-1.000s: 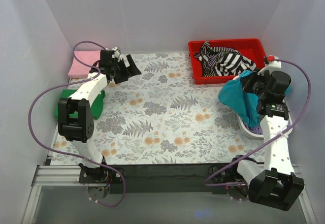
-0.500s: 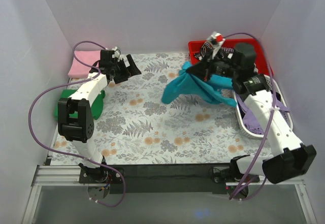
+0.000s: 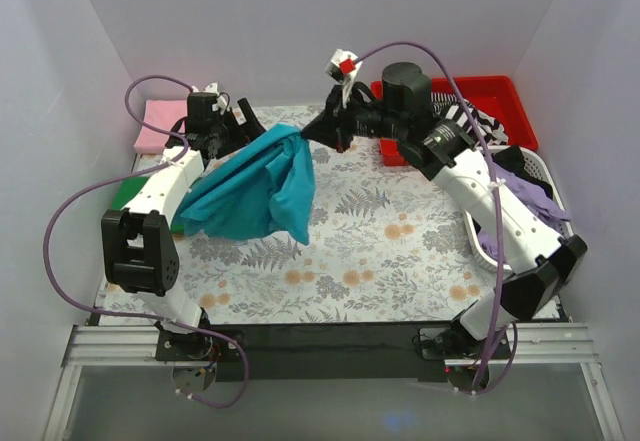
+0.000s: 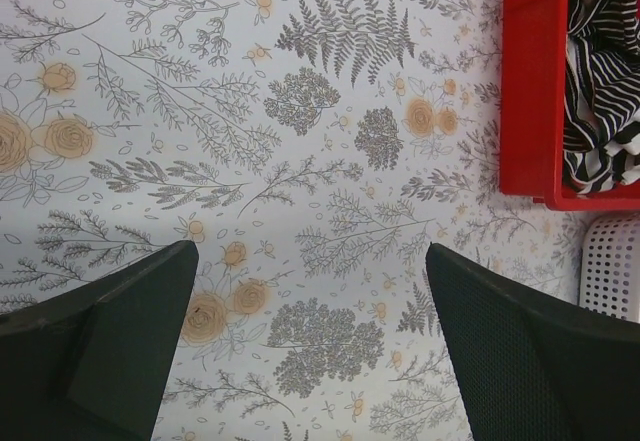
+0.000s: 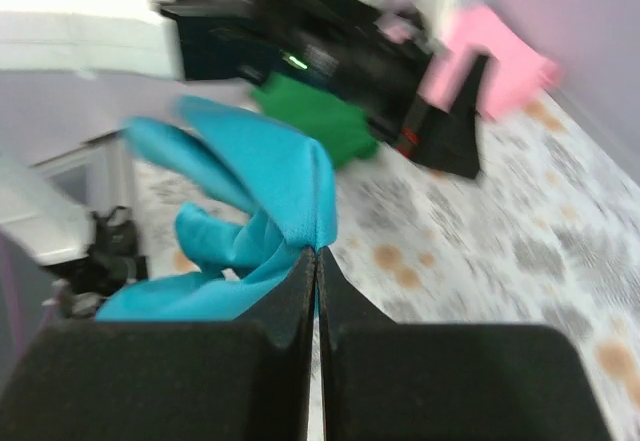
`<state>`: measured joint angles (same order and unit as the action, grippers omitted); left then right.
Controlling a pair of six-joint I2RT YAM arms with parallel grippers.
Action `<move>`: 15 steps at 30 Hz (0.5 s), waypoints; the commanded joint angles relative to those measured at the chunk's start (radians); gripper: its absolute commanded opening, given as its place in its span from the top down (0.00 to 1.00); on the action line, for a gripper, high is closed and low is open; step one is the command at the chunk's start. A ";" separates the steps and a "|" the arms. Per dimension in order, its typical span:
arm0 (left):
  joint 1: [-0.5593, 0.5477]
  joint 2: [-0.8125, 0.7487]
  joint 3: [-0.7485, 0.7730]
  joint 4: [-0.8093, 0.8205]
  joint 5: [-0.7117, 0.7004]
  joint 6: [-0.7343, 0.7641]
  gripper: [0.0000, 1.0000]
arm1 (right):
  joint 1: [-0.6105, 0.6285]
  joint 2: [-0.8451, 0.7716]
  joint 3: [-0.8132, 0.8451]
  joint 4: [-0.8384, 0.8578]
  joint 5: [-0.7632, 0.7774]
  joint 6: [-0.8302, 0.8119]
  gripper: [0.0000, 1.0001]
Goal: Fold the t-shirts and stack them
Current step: Move the tshirt to the center of the board
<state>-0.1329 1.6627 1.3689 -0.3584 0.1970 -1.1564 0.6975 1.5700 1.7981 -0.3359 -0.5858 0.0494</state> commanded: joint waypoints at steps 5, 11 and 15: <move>0.004 -0.057 0.002 -0.027 -0.051 0.032 0.02 | -0.033 -0.091 -0.468 -0.052 0.578 0.033 0.99; 0.003 -0.066 0.022 -0.053 -0.045 0.056 0.02 | -0.110 0.019 -0.531 -0.118 0.717 0.086 0.45; 0.003 -0.115 0.001 -0.092 -0.025 0.107 0.02 | -0.110 -0.099 -0.526 -0.101 0.730 0.049 0.08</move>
<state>-0.1329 1.6470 1.3693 -0.4095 0.1650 -1.1088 0.5766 1.6295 1.2263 -0.4915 0.0788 0.1081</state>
